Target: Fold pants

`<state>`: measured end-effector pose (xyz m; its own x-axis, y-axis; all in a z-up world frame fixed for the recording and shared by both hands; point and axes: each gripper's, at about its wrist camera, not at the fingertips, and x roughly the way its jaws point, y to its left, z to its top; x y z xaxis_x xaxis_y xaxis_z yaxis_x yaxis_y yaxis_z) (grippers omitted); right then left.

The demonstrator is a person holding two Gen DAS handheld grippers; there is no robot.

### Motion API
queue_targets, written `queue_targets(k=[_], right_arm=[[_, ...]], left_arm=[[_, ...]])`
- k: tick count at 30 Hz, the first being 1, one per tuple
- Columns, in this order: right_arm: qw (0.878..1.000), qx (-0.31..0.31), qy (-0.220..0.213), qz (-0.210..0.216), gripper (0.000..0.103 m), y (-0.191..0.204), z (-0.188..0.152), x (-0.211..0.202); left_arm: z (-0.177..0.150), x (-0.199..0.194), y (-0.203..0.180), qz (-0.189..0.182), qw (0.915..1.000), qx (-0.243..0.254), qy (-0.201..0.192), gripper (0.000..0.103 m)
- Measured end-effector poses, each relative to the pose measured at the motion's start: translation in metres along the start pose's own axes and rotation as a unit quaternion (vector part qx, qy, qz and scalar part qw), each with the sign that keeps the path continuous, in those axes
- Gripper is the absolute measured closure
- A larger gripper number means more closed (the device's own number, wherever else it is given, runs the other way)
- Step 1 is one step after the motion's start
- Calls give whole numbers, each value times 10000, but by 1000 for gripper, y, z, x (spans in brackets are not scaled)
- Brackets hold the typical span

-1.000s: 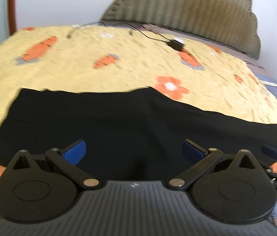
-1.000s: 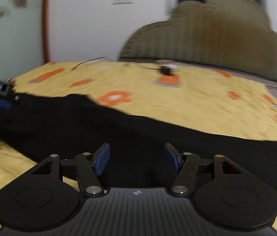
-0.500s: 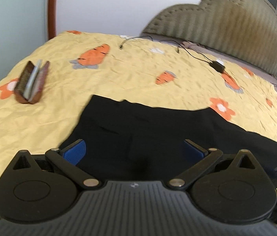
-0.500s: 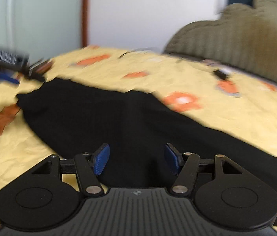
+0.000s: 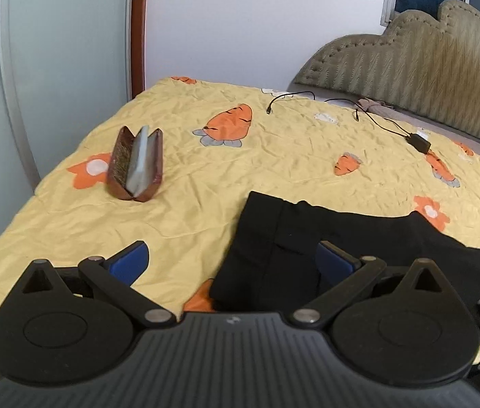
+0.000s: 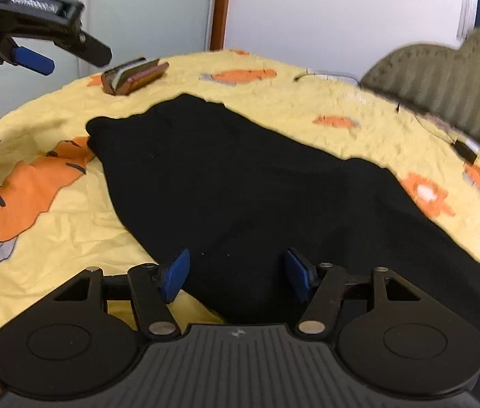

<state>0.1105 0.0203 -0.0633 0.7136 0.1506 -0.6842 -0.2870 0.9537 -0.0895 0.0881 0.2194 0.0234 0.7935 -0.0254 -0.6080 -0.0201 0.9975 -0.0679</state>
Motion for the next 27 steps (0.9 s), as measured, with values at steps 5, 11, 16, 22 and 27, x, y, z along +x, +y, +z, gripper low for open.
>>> queue_targets(k=[5, 11, 16, 22, 27], right_arm=[[9989, 214, -371, 183, 34, 3, 21, 3], [9997, -77, -112, 206, 34, 19, 16, 25], [9996, 218, -169, 69, 28, 7, 10, 18], [9948, 742, -695, -79, 28, -32, 3, -17], [9904, 1096, -562, -626, 28, -106, -4, -19]], left_arm=[[0, 6, -10, -735, 9972, -35, 103, 0], [-18, 43, -37, -482, 9953, 379, 743, 0], [-36, 53, -28, -227, 9929, 406, 1092, 0], [-15, 27, -54, -382, 9961, 496, 623, 0], [-1, 41, -110, -498, 9946, 682, 598, 0]])
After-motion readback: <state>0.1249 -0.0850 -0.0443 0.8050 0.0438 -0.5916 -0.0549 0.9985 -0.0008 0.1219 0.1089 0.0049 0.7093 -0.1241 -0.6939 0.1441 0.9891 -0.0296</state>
